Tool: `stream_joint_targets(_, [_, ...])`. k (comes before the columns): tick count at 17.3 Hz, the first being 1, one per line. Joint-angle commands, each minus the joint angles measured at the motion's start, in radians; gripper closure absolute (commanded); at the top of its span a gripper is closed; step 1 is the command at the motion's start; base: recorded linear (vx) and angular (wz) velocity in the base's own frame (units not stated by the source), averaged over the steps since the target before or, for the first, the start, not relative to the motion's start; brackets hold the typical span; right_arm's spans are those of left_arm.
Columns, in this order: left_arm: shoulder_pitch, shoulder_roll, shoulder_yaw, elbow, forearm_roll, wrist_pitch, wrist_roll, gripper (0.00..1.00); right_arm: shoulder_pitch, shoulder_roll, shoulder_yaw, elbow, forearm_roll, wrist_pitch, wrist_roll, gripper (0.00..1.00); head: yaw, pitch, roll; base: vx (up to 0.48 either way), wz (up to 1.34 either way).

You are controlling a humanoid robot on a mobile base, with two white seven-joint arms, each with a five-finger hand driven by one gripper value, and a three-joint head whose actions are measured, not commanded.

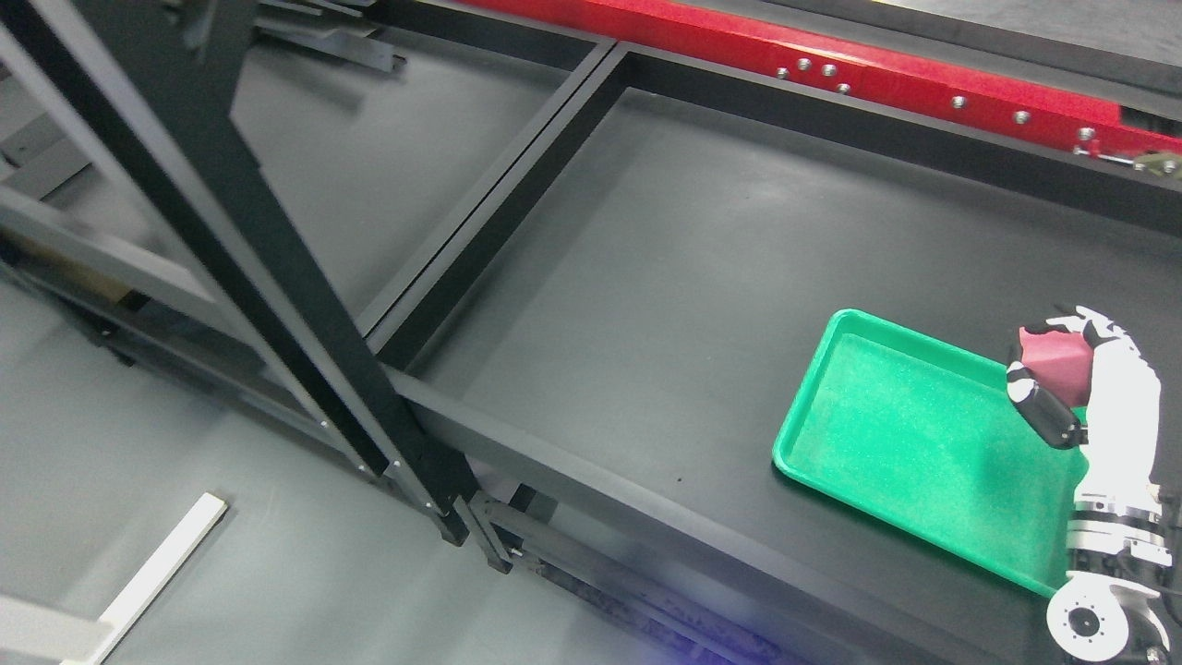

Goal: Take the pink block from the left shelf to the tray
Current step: 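Lift the pink block out of the green tray with the right hand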

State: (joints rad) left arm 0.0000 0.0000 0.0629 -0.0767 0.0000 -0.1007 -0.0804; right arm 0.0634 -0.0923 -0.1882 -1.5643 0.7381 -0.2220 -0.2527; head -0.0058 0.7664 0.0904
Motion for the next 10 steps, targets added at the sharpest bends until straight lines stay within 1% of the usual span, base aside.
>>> stream_joint_targets(1, [0.009, 0.017, 0.0, 0.0, -0.002, -0.001, 0.001, 0.0, 0.007, 0.009, -0.008, -0.014, 0.0, 0.0, 0.0, 0.97, 0.0, 0.0, 0.0, -0.098, 0.27])
stream_joint_targets(5, [0.009, 0.017, 0.0, 0.0, -0.002, -0.001, 0.001, 0.0, 0.007, 0.009, -0.007, -0.014, -0.002, 0.0, 0.0, 0.97, 0.0, 0.0, 0.0, -0.096, 0.38])
stream_joint_targets(10, [0.009, 0.017, 0.0, 0.0, -0.002, -0.001, 0.001, 0.0, 0.007, 0.012, -0.005, -0.014, -0.002, 0.0, 0.0, 0.97, 0.0, 0.0, 0.0, -0.082, 0.55])
